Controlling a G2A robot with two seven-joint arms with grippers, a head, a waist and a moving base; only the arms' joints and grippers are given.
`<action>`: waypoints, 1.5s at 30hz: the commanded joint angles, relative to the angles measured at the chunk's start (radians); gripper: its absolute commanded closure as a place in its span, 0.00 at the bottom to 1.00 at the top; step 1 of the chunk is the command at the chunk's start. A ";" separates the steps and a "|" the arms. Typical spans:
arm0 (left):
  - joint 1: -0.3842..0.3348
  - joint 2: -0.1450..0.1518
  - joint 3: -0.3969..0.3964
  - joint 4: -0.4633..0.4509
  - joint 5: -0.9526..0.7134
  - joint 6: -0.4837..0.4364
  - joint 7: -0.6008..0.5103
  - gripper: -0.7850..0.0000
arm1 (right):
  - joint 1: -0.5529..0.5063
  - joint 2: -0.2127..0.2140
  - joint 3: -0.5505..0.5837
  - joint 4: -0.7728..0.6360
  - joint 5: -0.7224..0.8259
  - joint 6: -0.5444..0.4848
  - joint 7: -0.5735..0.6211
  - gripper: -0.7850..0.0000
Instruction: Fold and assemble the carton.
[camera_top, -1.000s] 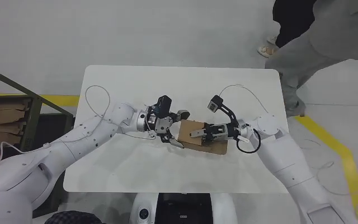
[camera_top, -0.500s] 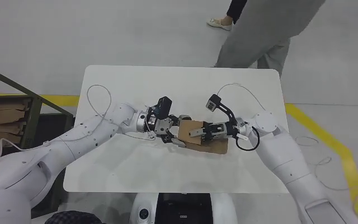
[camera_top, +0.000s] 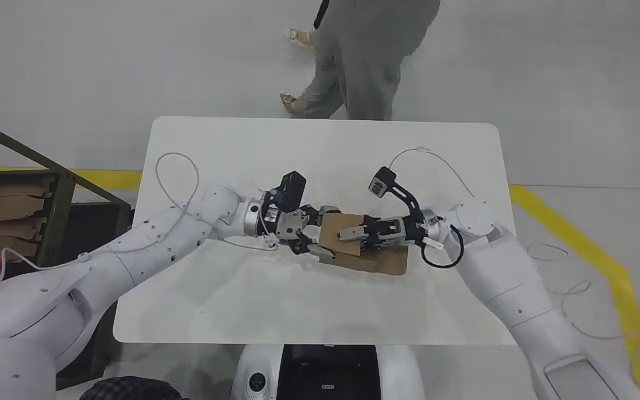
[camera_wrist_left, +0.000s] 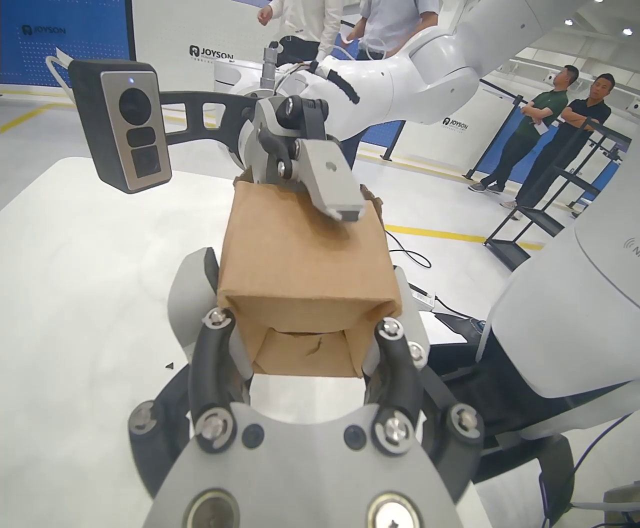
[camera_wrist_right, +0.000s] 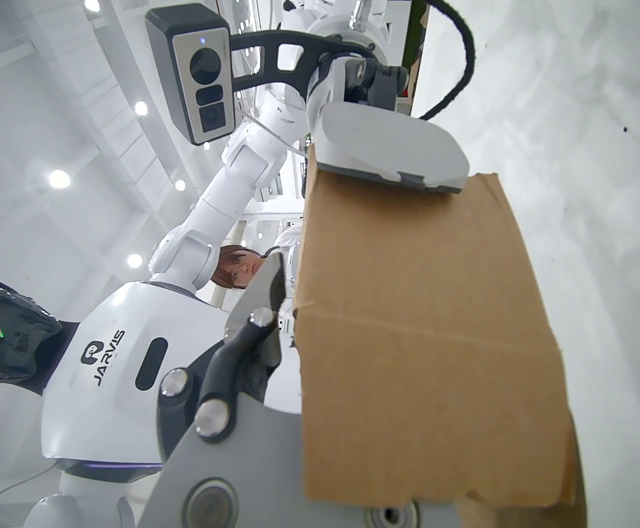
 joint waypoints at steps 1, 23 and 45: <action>0.001 0.000 0.000 0.003 -0.005 0.000 0.001 0.35 | -0.001 0.001 0.004 0.001 0.002 0.001 0.000 0.03; 0.022 0.017 -0.023 0.044 -0.002 0.000 0.055 0.45 | -0.097 0.055 0.187 -0.083 -0.038 0.032 -0.037 0.18; 0.062 0.026 -0.092 0.034 0.007 0.000 0.037 0.42 | -0.270 0.100 0.332 -0.335 -0.252 0.140 -0.339 1.00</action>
